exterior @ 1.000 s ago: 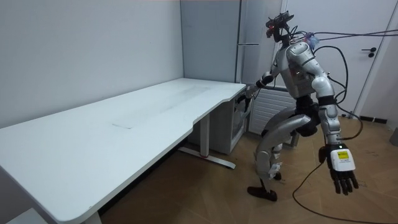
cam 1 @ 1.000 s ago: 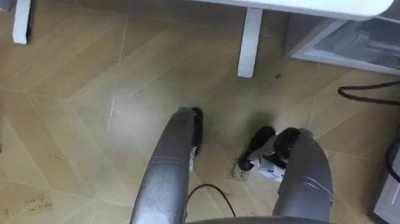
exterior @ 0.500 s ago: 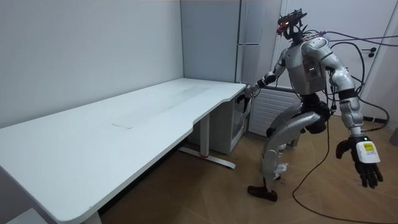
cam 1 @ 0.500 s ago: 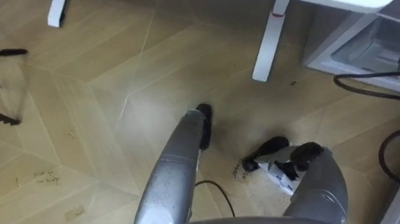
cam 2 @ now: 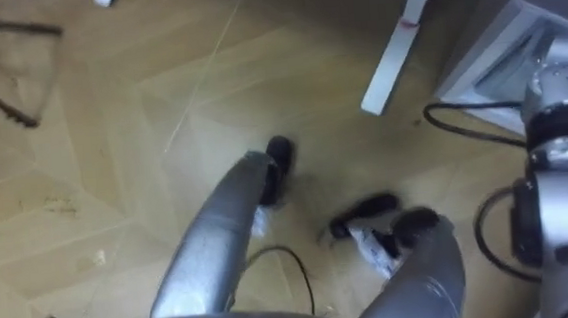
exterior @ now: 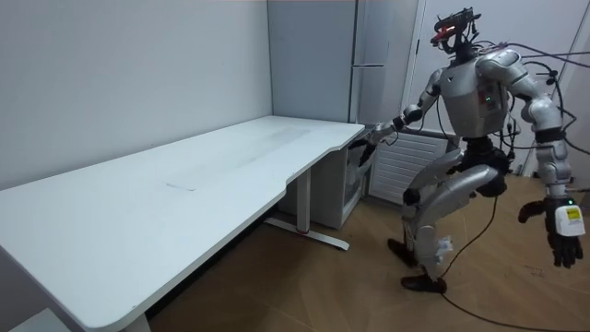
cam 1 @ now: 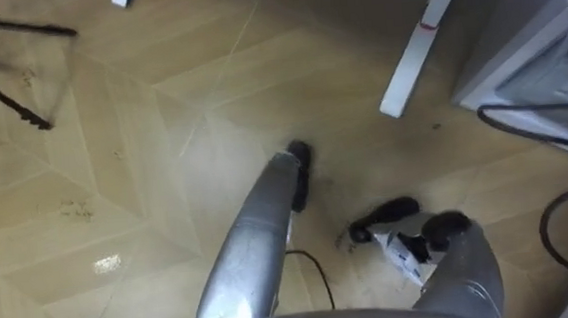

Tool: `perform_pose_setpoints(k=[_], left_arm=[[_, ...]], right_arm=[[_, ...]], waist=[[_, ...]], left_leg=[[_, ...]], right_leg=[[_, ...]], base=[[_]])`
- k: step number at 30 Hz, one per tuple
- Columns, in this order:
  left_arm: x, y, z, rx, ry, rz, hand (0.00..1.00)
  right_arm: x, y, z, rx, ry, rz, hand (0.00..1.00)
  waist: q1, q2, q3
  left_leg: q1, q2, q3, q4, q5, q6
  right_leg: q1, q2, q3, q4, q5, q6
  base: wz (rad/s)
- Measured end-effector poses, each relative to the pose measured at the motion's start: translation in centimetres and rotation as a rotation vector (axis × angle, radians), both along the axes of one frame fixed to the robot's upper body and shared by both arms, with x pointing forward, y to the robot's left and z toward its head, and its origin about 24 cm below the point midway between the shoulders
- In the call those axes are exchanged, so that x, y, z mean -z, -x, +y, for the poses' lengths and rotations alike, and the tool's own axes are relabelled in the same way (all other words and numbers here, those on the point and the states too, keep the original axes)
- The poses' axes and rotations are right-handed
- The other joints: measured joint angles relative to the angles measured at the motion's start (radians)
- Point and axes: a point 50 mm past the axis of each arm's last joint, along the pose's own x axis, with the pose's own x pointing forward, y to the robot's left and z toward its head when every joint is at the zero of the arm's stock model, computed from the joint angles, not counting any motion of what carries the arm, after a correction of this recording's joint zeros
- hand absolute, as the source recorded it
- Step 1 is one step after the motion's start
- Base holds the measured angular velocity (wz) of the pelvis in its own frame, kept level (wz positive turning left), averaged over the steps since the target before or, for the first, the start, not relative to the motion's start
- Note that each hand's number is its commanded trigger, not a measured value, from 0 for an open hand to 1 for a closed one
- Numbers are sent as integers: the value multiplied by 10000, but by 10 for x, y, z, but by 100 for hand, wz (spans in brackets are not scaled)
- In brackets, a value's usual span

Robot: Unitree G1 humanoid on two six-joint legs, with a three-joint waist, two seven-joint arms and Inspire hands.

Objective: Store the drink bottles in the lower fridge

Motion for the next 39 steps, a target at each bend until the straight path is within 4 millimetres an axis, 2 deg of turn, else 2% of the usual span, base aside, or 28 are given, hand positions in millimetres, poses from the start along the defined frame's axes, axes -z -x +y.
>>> perform_pose_setpoints(k=[1,2,3,4,5,6,7,8,10,12,14,16,19,22,25,27,31,34,39], left_arm=[[-4,0,12,265,-396,95,0],[-8,1,21,323,-691,159,0],[-9,-4,23,266,-889,46,0],[-9,-4,22,275,-854,64,0],[-8,-2,22,283,-816,137,0],[-8,1,19,323,-724,260,0],[-7,2,18,346,-671,369,0],[-7,2,17,300,-666,414,0],[-8,-1,17,261,-782,405,0],[-8,-2,17,253,-822,336,0],[-8,-3,18,214,-978,315,0],[-9,-4,19,85,-1187,281,0],[-9,-6,20,-32,-1196,197,0],[-10,-13,19,-91,-1254,-113,0],[-14,-25,18,-359,-1363,-658,0],[-15,-31,17,-328,-1404,-923,0],[-15,-31,16,-512,-1347,-977,0],[-15,-30,16,-665,-1315,-953,0],[-13,-25,17,-694,-1322,-534,0]], right_arm=[[9,4,1,-190,131,193,0],[17,8,3,-293,198,463,0],[18,6,3,-707,598,662,0],[27,11,0,-1229,1000,962,0],[31,14,-1,-1463,1143,1149,0],[38,21,-3,-1788,1353,1379,0],[44,27,-5,-1981,1400,1583,0],[49,31,-6,-2075,1373,1748,0],[68,49,-6,-2456,1136,2503,0],[79,61,-7,-2650,979,2878,0],[89,74,-7,-2783,849,3198,0],[99,88,-9,-2827,754,3653,0],[105,99,-10,-3049,944,4129,0],[111,111,-12,-3151,1070,4617,0],[119,126,-12,-3206,941,5111,0],[121,129,-11,-3257,910,5211,0],[116,118,-8,-3350,940,4894,0],[114,114,-8,-3249,806,4715,0],[108,102,-5,-3112,577,4142,0]], waist=[[-385,-258,55],[-557,-651,-77],[-574,-841,65],[-489,-719,118],[-431,-716,115],[-330,-703,111],[-319,-711,121],[-328,-715,126],[-433,-783,154],[-616,-878,207],[-863,-962,204],[-1148,-1051,193],[-1526,-1119,171],[-1772,-1133,160],[-1821,-1127,155],[-1895,-1126,149],[-1930,-1095,111],[-1920,-1024,57],[-1810,-1010,51]], left_leg=[[-240,-68,181,501,-950,-2],[-479,-159,420,603,-1425,-73],[-692,145,486,739,-1372,-262],[-714,281,216,623,-1185,-525],[-692,280,144,487,-1069,-532],[-673,288,67,185,-658,-366],[-702,239,31,-73,-261,-330],[-702,217,40,-186,-35,-307],[-679,171,167,-540,690,-263],[-674,122,297,-742,940,-241],[-682,138,345,-896,1132,-262],[-694,300,412,-899,1082,-178],[-686,615,594,-823,858,-80],[-665,833,711,-767,650,-6],[-660,976,763,-622,452,3],[-633,984,833,-632,430,14],[-343,1100,1148,-683,364,26],[-314,1130,1193,-692,368,23],[-334,1120,1360,-717,371,18]], right_leg=[[-95,33,2338,1511,-462,57],[10,121,3272,1513,-930,264],[-14,512,3549,1336,-1358,254],[166,923,3385,903,-1031,94],[179,1068,3383,724,-910,20],[161,1266,3363,412,-626,-77],[100,1314,3340,202,-454,-112],[72,1315,3348,137,-374,-121],[-33,1346,3469,-32,-226,-83],[-153,1392,3600,-160,-95,-56],[-198,1481,3644,-344,31,16],[-221,1801,3766,-601,214,-60],[-230,2144,3949,-902,366,-20],[-264,2413,4169,-1127,467,77],[-262,2561,4244,-1192,474,110],[-280,2572,4348,-1202,478,134],[-232,2661,4648,-1204,521,178],[-234,2683,4668,-1205,534,165],[-405,2652,4813,-1122,535,165]], base=[[72],[89],[29],[-7],[-22],[-24],[-20],[-11],[-6],[-12],[-21],[-31],[-39],[-35],[-21],[-10],[-19],[-4],[-3]])
